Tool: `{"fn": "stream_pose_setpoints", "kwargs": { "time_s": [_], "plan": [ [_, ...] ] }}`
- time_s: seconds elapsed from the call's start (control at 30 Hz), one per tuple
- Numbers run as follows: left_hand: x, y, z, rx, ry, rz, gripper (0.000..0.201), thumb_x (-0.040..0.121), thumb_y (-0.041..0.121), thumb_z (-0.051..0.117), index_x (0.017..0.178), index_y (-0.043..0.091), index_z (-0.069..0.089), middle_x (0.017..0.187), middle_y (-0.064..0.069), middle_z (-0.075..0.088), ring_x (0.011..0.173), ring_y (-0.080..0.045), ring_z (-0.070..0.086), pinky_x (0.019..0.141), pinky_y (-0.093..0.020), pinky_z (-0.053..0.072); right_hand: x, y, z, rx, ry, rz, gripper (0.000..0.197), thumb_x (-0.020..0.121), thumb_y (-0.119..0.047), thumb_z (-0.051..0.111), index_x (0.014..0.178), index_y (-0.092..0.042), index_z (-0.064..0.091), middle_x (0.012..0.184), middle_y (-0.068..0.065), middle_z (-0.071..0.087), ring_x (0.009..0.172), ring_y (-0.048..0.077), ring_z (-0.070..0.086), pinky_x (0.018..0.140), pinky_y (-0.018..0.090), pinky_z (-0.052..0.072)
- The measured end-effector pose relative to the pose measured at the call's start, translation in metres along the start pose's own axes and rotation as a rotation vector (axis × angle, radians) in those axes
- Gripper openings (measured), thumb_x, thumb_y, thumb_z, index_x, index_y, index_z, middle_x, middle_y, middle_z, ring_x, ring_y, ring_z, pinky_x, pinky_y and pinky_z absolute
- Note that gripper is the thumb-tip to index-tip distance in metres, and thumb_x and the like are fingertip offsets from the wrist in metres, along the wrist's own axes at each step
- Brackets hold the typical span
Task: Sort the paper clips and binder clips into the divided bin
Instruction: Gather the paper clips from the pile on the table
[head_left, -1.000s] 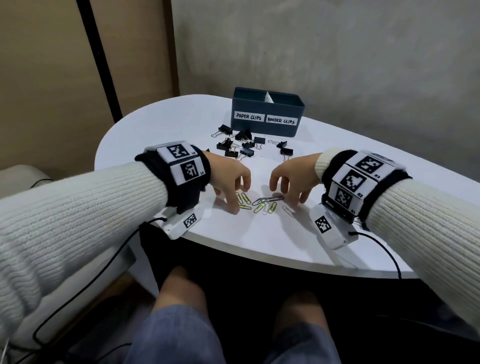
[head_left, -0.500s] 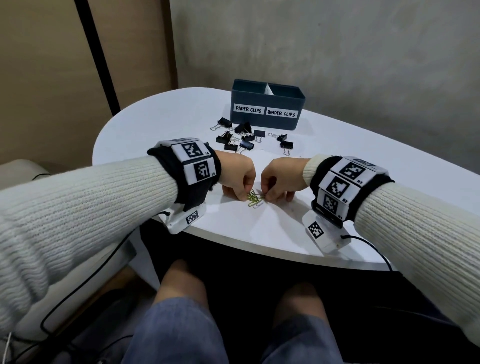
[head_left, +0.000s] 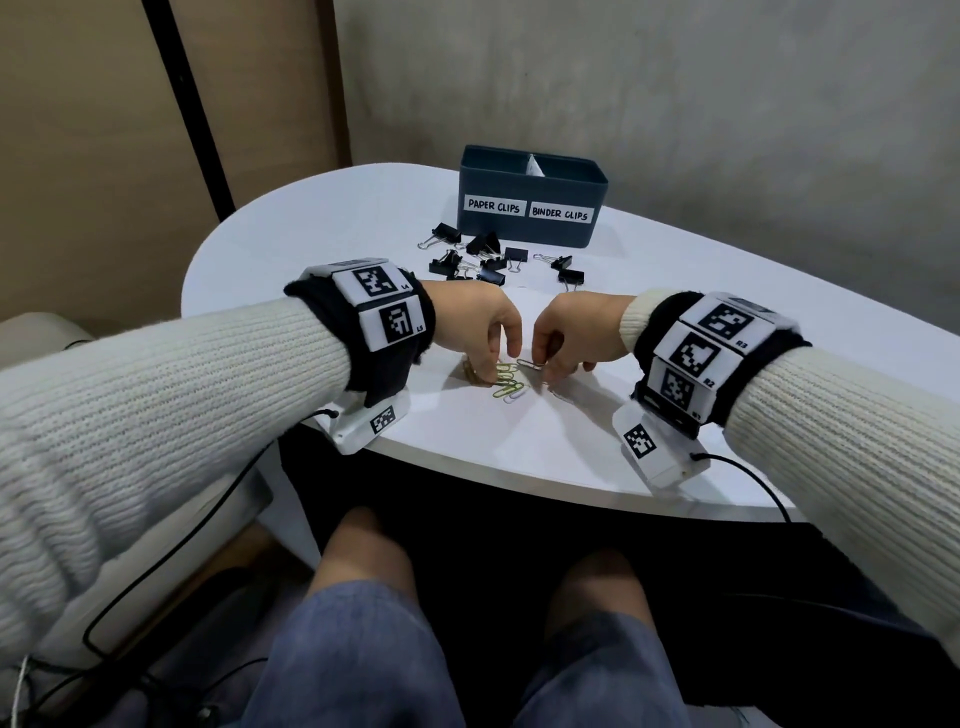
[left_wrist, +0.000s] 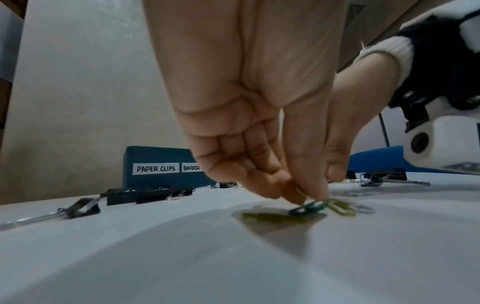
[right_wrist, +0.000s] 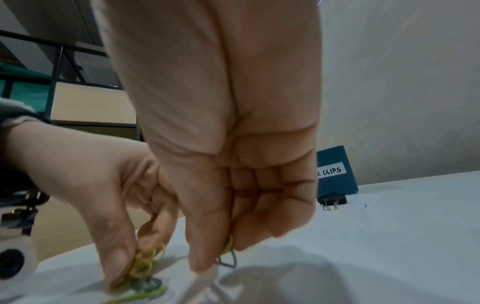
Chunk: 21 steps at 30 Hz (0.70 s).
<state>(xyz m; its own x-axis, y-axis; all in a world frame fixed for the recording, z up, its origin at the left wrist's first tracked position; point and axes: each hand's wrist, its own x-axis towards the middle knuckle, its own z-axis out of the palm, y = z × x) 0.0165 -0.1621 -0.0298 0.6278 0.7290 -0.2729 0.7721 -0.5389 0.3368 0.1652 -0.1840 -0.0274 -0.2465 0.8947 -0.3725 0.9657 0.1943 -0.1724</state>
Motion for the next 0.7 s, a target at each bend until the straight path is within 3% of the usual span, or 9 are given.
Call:
{"fn": "stream_pose_setpoints", "kwargs": {
  "time_s": [0.1,0.17,0.23,0.33,0.53,0.6,0.7],
  "plan": [
    [0.0,0.004,0.004,0.016,-0.017,-0.01,0.037,0.075,0.017,0.078,0.11,0.013,0.065,0.067,0.013,0.061,0.07,-0.01,0.057,0.074,-0.024,0.045,-0.008,0.007,-0.003,0.02,-0.064,0.05,0.019,0.081,-0.011,0.07,0.1,-0.009,0.068,0.076,0.003,0.063,0.07,0.018,0.058,0.062,0.023,0.052],
    [0.002,0.007,0.006,0.05,-0.026,-0.031,0.036,0.074,0.021,0.079,0.107,0.013,0.066,0.07,0.009,0.063,0.075,-0.013,0.058,0.073,-0.024,0.045,-0.013,0.01,-0.001,0.014,-0.108,0.079,0.015,0.079,-0.012,0.072,0.094,-0.011,0.068,0.077,0.005,0.064,0.065,0.015,0.058,0.063,0.023,0.053],
    [0.005,0.01,0.008,0.08,-0.025,-0.057,0.036,0.073,0.024,0.08,0.105,0.012,0.067,0.078,0.001,0.068,0.075,-0.014,0.058,0.063,-0.022,0.043,-0.015,0.011,0.004,0.006,-0.113,0.107,0.009,0.078,-0.012,0.073,0.085,-0.012,0.067,0.073,0.005,0.063,0.06,0.015,0.057,0.063,0.023,0.054],
    [0.006,0.013,0.01,0.111,-0.011,-0.067,0.031,0.074,0.022,0.078,0.101,0.009,0.069,0.086,-0.004,0.069,0.064,-0.01,0.056,0.055,-0.017,0.04,-0.014,0.011,0.009,-0.019,-0.099,0.127,0.013,0.079,-0.011,0.072,0.07,-0.014,0.063,0.065,0.003,0.06,0.054,0.014,0.056,0.059,0.022,0.054],
    [0.009,0.017,0.013,0.177,-0.004,-0.053,0.023,0.08,0.015,0.073,0.101,0.005,0.07,0.066,0.009,0.054,0.057,-0.002,0.046,0.058,-0.016,0.039,-0.016,0.01,0.014,-0.053,-0.116,0.133,0.015,0.085,-0.015,0.064,0.072,-0.016,0.056,0.067,0.002,0.059,0.068,0.025,0.06,0.073,0.033,0.057],
    [0.008,0.017,0.012,0.203,-0.012,-0.04,0.022,0.082,0.016,0.071,0.101,0.006,0.07,0.066,0.009,0.053,0.058,-0.003,0.045,0.057,-0.016,0.037,-0.018,0.009,0.014,-0.085,-0.104,0.123,0.017,0.086,-0.016,0.063,0.072,-0.018,0.053,0.066,0.001,0.058,0.058,0.021,0.058,0.061,0.027,0.052],
    [0.005,0.018,0.013,0.239,-0.02,-0.026,0.019,0.083,0.018,0.069,0.1,0.009,0.069,0.079,0.003,0.057,0.07,-0.013,0.049,0.057,-0.017,0.035,-0.023,0.005,0.015,-0.152,-0.08,0.097,0.006,0.087,-0.018,0.062,0.086,-0.016,0.056,0.076,0.004,0.061,0.052,0.013,0.052,0.049,0.018,0.041]
  ]
}}
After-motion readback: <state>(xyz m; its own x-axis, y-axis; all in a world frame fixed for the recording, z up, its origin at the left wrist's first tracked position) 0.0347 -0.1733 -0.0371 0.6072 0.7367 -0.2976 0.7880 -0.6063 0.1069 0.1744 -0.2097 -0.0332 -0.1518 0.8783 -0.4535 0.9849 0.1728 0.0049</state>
